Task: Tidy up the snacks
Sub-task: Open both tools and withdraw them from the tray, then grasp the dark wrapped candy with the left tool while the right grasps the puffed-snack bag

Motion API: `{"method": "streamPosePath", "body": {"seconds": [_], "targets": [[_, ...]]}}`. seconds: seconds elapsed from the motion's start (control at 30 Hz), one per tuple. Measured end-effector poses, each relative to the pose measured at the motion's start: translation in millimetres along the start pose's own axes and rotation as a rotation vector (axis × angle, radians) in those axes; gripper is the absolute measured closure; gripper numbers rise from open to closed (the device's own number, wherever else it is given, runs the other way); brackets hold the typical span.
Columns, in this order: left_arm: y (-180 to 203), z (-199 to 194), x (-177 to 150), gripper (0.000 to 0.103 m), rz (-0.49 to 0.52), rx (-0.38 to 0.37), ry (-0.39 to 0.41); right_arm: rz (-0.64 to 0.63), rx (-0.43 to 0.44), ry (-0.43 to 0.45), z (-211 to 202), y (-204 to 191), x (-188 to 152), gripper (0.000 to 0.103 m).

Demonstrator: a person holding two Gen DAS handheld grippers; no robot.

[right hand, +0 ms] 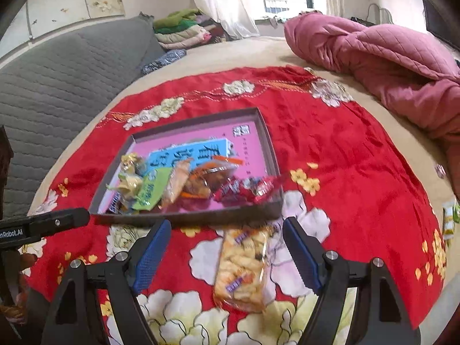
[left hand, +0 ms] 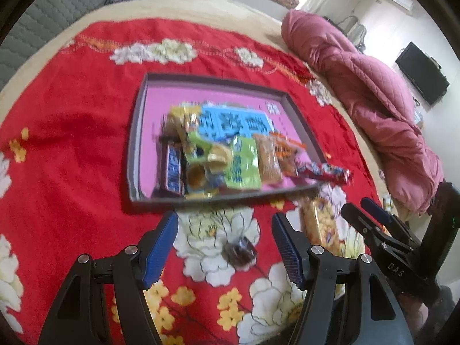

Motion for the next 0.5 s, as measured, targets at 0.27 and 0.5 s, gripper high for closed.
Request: {"method": "streamPosePath", "body": {"seconds": [0.27,0.5], "targets": [[12,16,-21,0.034,-0.004,-0.032,-0.066,0.012,-0.041,-0.065,9,14,-20,0.024],[26,37,-43,0.034,0.016,-0.06,-0.145,0.0,-0.062,-0.115,20,19,-34,0.024]]}}
Point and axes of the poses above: each gripper's, at about its wrist camera, not at the fingertips, and z roughly the way its jaws point, y to its right, x to its top, the point moved 10 cm from there along z, roughly the way its jaws point, and after that the axes turned 9 degrees about z, right-handed, at the moved point
